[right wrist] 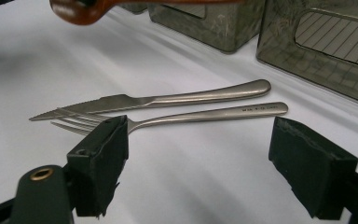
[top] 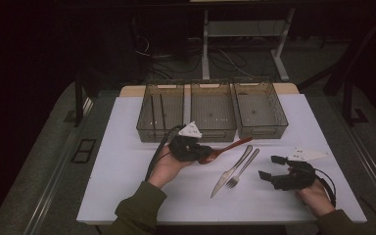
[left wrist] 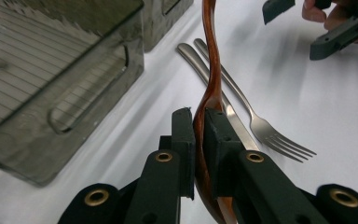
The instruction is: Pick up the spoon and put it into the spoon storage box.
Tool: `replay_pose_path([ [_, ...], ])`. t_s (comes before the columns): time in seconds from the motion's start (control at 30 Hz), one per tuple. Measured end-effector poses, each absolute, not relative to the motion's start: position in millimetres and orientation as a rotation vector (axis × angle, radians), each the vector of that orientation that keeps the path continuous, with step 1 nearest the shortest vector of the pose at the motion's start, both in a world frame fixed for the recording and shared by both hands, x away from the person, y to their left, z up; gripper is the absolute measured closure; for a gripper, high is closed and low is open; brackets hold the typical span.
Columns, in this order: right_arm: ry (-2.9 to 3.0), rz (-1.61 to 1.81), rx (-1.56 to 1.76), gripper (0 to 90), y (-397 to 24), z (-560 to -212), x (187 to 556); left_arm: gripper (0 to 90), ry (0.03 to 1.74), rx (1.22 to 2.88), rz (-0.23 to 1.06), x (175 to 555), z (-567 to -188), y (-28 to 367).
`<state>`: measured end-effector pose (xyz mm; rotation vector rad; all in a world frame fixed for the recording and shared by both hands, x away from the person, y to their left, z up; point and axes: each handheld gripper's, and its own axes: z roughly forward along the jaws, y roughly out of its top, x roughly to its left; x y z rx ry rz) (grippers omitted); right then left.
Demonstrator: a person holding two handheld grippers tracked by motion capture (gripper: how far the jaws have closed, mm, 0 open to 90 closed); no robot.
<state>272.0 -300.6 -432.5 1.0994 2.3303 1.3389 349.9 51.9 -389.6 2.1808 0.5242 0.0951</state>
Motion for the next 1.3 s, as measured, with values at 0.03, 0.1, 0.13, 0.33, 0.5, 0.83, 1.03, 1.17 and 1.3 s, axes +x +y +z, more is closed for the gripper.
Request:
replay_pose_path([
  [0.03, 2.330, 1.340, 1.101, 19.0, -300.6, -432.4, 272.0, 82.2, 0.527, 2.183, 0.103, 351.3, -387.4, 52.4],
  [0.1, 2.327, 1.339, 1.103, 19.1, -300.4, -432.5, 272.1, 82.2, 0.528, 2.181, 0.111, 353.8, -382.5, 53.4],
  [0.13, 2.327, 1.339, 1.107, 19.1, -300.3, -432.6, 272.0, 82.2, 0.527, 2.177, 0.116, 354.7, -379.9, 53.9],
  [0.33, 2.326, 1.334, 1.107, 19.1, -300.3, -432.7, 272.0, 82.2, 0.513, 2.165, 0.139, 364.6, -363.0, 55.8],
  [0.5, 2.326, 1.333, 1.106, 19.1, -300.2, -432.7, 272.0, 82.2, 0.522, 2.153, 0.161, 376.2, -351.4, 54.8],
  [0.83, 2.328, 1.336, 1.100, 19.1, -300.8, -432.0, 271.6, 82.3, 0.571, 2.144, 0.244, 404.7, -327.1, 51.7],
  [1.03, 2.327, 1.338, 1.100, 19.1, -300.9, -431.8, 271.5, 82.3, 0.613, 2.139, 0.286, 425.2, -319.0, 50.7],
  [1.17, 2.327, 1.338, 1.102, 19.1, -300.9, -432.1, 271.7, 82.3, 0.658, 2.142, 0.314, 439.1, -321.5, 51.3],
  [1.3, 2.328, 1.340, 1.103, 19.1, -301.0, -432.0, 271.5, 82.3, 0.704, 2.152, 0.347, 453.5, -328.8, 52.2],
])
